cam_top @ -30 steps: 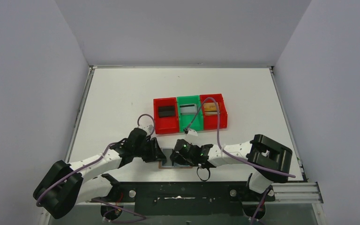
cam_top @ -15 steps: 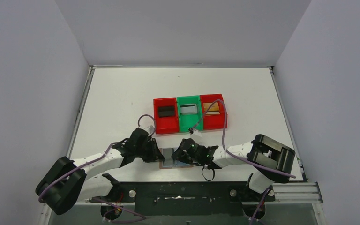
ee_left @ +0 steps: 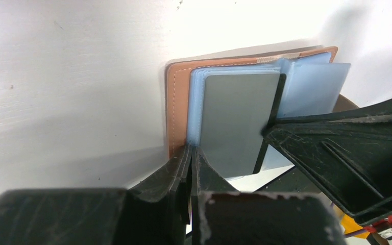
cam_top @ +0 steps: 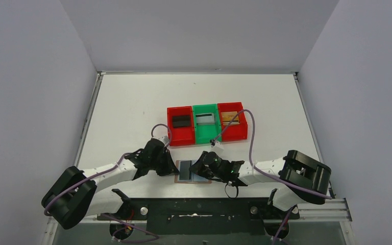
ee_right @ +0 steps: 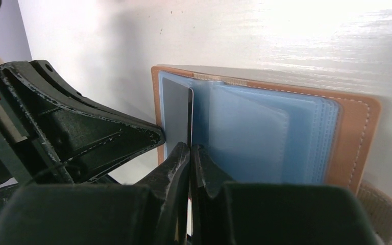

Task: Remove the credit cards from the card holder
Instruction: Remove the credit card from the card holder.

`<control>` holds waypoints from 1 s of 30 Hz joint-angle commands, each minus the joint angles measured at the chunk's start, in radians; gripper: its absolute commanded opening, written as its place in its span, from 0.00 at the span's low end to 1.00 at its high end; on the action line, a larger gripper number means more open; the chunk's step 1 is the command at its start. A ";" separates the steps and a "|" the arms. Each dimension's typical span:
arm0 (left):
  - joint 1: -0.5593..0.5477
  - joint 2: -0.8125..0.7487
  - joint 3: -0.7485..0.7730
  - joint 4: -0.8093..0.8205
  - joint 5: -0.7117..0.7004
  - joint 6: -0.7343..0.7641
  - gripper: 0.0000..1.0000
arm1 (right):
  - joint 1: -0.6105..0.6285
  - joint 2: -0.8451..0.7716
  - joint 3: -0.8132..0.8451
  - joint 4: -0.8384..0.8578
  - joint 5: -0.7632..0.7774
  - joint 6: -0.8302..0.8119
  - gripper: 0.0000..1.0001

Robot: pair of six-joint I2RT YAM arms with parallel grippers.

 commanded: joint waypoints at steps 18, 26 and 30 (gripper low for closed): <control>0.000 -0.180 0.086 -0.048 -0.086 0.009 0.33 | -0.021 0.013 0.017 -0.030 0.014 0.004 0.00; -0.004 -0.096 0.051 0.161 0.097 -0.020 0.40 | -0.021 0.017 0.011 -0.027 0.016 0.011 0.00; -0.015 -0.009 0.014 0.214 0.108 -0.039 0.39 | -0.021 0.019 0.010 -0.025 0.013 0.012 0.00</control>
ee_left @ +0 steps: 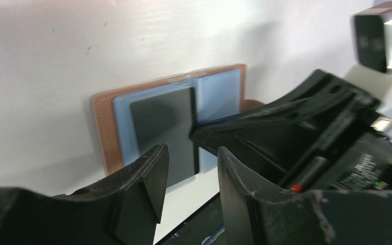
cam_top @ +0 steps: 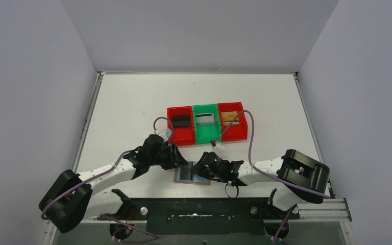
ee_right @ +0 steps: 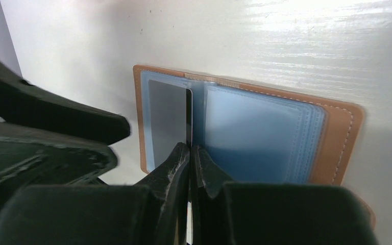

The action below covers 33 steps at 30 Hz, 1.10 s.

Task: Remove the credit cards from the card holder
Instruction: Remove the credit card from the card holder.

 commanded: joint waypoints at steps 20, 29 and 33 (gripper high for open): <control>-0.023 0.109 -0.029 -0.117 -0.164 0.029 0.27 | -0.013 -0.061 -0.011 -0.019 0.032 0.019 0.00; -0.037 0.128 -0.025 -0.120 -0.184 0.033 0.26 | -0.013 -0.097 -0.029 -0.042 0.044 0.033 0.00; -0.045 0.135 -0.028 -0.123 -0.194 0.033 0.26 | -0.013 -0.108 -0.024 -0.078 0.054 0.035 0.00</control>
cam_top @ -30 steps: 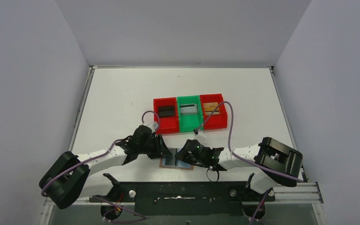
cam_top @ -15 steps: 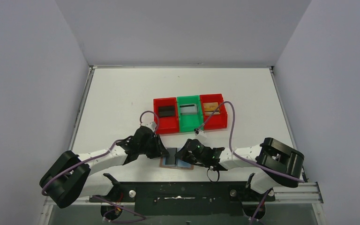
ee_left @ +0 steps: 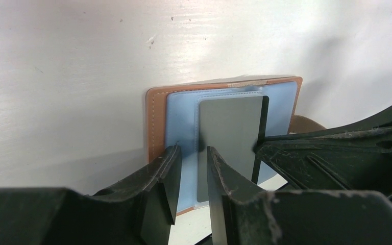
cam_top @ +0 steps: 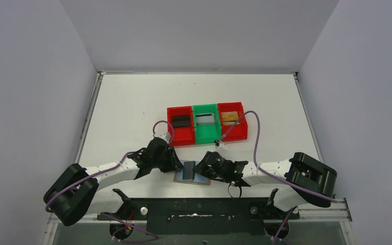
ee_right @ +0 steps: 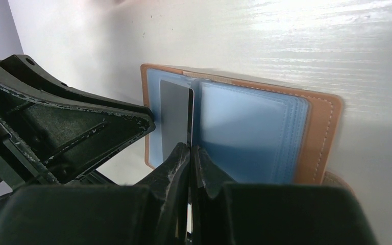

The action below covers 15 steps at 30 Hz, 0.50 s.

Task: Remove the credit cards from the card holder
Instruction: Remove the credit card from the card holder.

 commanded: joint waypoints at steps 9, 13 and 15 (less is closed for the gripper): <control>-0.017 0.021 0.005 -0.107 -0.078 0.036 0.26 | -0.007 -0.043 0.020 -0.169 0.082 0.033 0.00; -0.019 0.016 0.010 -0.114 -0.081 0.039 0.26 | -0.006 -0.078 -0.036 -0.094 0.074 0.039 0.00; -0.021 0.002 0.021 -0.120 -0.086 0.042 0.28 | -0.006 -0.085 -0.063 -0.054 0.066 0.046 0.00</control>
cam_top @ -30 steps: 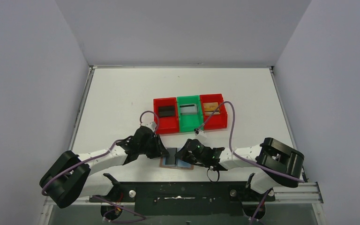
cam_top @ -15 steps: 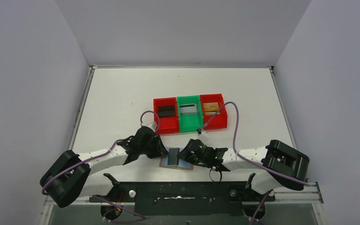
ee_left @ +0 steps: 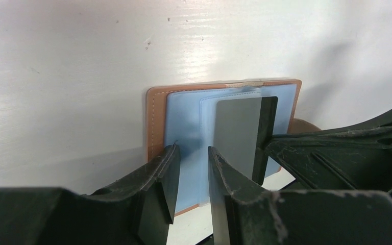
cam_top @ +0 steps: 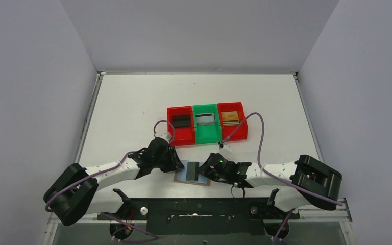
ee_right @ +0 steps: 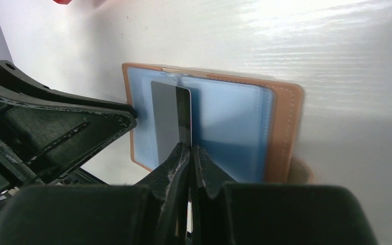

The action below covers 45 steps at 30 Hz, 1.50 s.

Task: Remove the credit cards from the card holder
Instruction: Remove the credit card from the card holder.

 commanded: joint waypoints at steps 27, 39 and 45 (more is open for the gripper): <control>-0.108 0.143 0.164 -0.132 -0.020 0.056 0.27 | -0.012 -0.026 -0.071 0.081 0.031 0.017 0.00; -0.117 0.131 0.081 -0.105 -0.066 0.021 0.15 | -0.018 -0.002 -0.119 0.226 0.002 0.035 0.18; -0.125 0.148 0.075 -0.106 -0.068 0.017 0.08 | -0.028 0.020 -0.177 0.335 -0.017 0.070 0.29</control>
